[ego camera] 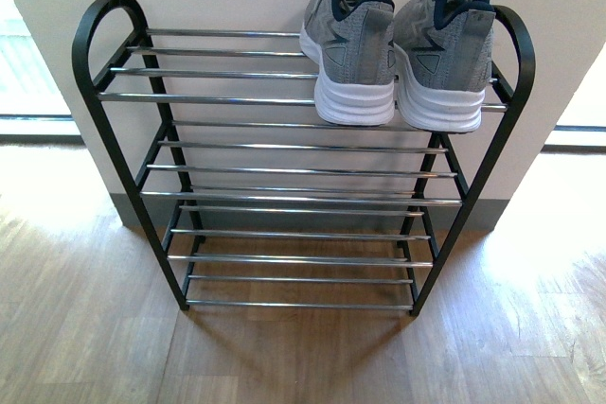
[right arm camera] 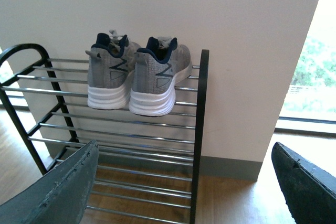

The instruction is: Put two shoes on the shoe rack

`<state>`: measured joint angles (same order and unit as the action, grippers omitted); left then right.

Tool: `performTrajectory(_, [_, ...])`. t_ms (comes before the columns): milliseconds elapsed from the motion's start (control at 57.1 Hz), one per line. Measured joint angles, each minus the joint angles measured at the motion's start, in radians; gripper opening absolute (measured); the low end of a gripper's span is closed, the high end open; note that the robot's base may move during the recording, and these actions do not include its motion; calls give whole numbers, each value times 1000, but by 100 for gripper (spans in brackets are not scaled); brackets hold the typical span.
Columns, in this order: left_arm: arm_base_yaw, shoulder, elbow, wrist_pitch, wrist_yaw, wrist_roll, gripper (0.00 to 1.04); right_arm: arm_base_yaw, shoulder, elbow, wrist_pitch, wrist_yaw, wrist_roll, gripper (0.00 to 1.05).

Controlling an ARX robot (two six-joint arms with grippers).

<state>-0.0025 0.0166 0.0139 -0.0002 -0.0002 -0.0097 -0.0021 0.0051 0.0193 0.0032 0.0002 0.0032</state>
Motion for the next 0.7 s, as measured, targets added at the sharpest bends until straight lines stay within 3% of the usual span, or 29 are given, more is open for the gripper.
performTrajectory(542, [0,0,0,0,-3,0,97,0,0,0,0,-1,0,96])
performTrajectory(700, [0,0,0,0,-2,2,96,0,0,0,0,-1,0,96])
